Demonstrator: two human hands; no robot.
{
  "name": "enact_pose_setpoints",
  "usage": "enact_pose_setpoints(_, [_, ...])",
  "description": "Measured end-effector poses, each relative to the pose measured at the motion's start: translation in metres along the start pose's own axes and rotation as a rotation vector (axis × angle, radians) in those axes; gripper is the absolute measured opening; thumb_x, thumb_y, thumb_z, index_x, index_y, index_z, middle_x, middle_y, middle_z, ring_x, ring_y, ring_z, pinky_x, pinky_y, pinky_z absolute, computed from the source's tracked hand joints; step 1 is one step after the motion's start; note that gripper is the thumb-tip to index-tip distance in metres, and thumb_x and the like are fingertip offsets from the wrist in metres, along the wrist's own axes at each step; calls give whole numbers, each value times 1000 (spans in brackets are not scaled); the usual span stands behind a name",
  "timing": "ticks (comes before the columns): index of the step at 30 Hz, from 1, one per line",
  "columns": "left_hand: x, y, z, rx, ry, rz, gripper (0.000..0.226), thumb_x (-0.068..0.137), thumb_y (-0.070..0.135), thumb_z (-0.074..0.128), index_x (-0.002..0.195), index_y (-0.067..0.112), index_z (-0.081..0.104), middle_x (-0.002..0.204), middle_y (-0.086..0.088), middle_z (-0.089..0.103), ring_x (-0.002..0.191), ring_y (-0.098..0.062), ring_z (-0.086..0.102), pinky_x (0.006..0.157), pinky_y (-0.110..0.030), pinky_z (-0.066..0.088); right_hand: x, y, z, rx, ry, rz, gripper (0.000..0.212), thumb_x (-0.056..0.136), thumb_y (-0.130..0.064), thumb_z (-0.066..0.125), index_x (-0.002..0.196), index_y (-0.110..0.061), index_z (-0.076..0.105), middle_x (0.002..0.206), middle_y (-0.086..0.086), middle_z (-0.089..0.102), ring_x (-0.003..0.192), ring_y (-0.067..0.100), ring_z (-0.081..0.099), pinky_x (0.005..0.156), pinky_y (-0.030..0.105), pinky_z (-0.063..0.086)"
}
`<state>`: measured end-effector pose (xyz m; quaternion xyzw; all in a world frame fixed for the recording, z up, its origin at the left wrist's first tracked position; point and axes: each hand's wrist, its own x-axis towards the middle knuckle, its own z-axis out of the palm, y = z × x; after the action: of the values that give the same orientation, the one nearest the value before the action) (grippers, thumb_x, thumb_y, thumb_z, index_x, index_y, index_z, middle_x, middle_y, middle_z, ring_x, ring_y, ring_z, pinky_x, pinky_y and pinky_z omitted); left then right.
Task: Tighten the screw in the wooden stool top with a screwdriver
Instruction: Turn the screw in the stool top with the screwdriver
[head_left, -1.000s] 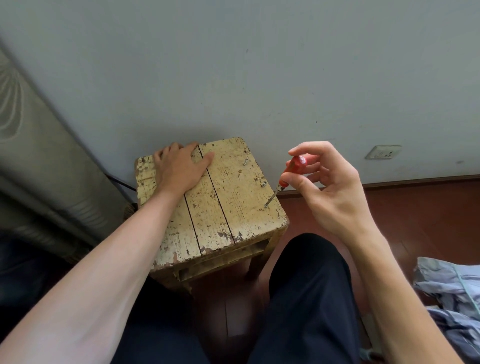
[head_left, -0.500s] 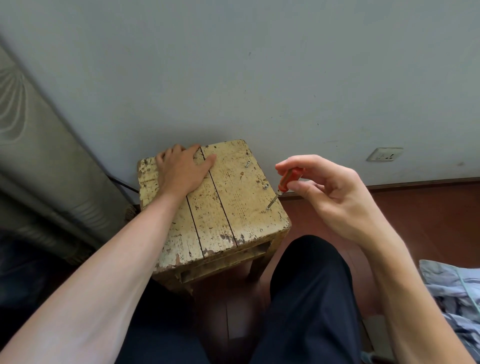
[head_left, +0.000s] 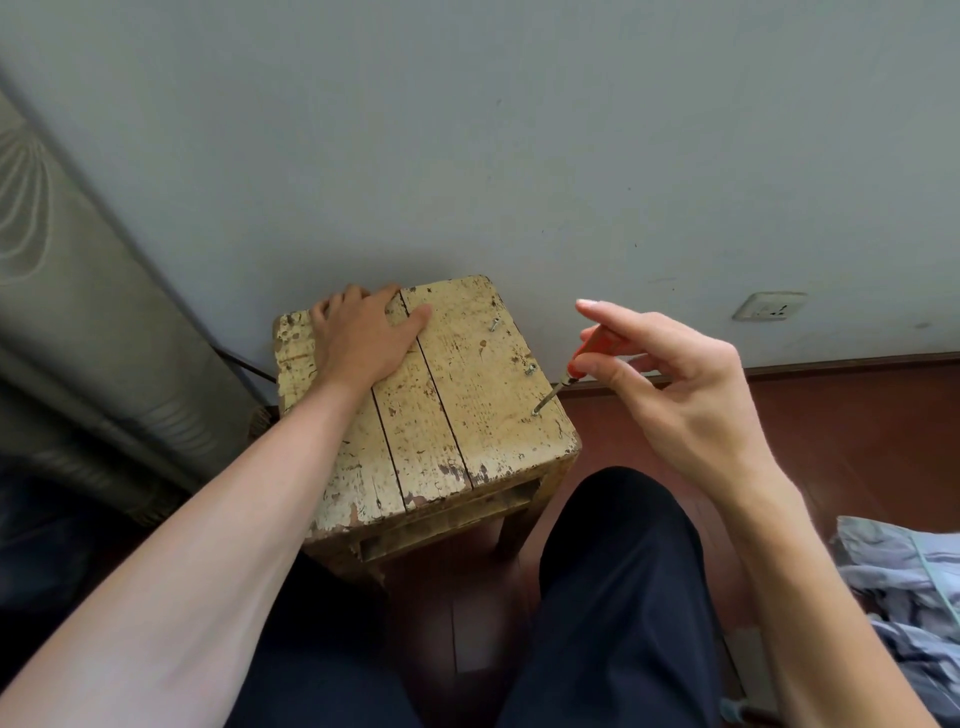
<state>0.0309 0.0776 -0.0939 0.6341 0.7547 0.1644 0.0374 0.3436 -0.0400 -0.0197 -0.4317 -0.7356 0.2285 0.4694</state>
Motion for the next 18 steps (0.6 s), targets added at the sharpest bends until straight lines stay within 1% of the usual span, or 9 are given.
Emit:
enact_pose_setpoints(3, [0, 0, 0, -1, 6, 1, 79, 88, 86, 31, 147, 36, 50, 140, -8, 55, 132, -30, 45, 112, -46, 26, -1, 0, -7, 19, -135, -11, 51, 105, -20, 68, 152, -38, 61, 133, -15, 73, 120, 17, 75, 97, 30, 60])
enact_pose_setpoints(5, [0, 0, -1, -2, 5, 2, 79, 88, 85, 31, 147, 36, 50, 139, -8, 56, 132, -30, 45, 112, -46, 26, 0, 0, -9, 27, -191, -25, 54, 107, -13, 65, 155, -38, 59, 139, -15, 71, 128, 15, 72, 103, 26, 57])
enact_pose_setpoints(6, [0, 0, -1, 1, 3, 1, 79, 88, 86, 31, 147, 36, 50, 139, -8, 56, 132, -30, 45, 112, -46, 26, 0, 0, -9, 52, -203, -20, 55, 108, -10, 65, 155, -38, 59, 140, -15, 71, 127, 15, 72, 104, 25, 56])
enact_pose_setpoints(8, [0, 0, -1, 7, 1, -1, 80, 88, 86, 30, 146, 35, 51, 139, -8, 56, 132, -31, 45, 111, -46, 27, 0, 0, -5, 95, -201, -5, 54, 107, -5, 64, 152, -36, 62, 136, -13, 73, 119, 17, 76, 101, 23, 57])
enact_pose_setpoints(10, [0, 0, -1, 6, 7, 3, 79, 88, 85, 31, 146, 35, 51, 138, -8, 56, 131, -31, 46, 111, -46, 27, 1, -1, -2, 88, -159, -12, 51, 106, -6, 65, 147, -36, 66, 128, -11, 75, 112, 20, 78, 97, 25, 59])
enact_pose_setpoints(14, [0, 0, -1, 10, 5, 1, 79, 89, 85, 31, 146, 35, 51, 139, -8, 56, 131, -31, 46, 111, -46, 27, 3, -2, 3, 89, -5, 35, 42, 98, -17, 78, 129, -45, 71, 110, -7, 76, 101, 18, 80, 85, 41, 63])
enact_pose_setpoints(17, [0, 0, -1, 6, -1, -2, 79, 88, 85, 31, 147, 35, 50, 140, -8, 56, 132, -31, 45, 112, -46, 27, 2, -1, 11, 54, 56, 11, 39, 97, -14, 82, 125, -40, 76, 106, -8, 74, 95, 18, 80, 81, 50, 61])
enact_pose_setpoints(18, [-1, 0, -1, 2, -3, -3, 79, 88, 85, 31, 147, 35, 50, 140, -8, 55, 133, -31, 45, 112, -46, 26, 2, -1, 12, 45, 63, 4, 39, 97, -13, 82, 126, -38, 77, 106, -8, 74, 94, 18, 80, 79, 51, 61])
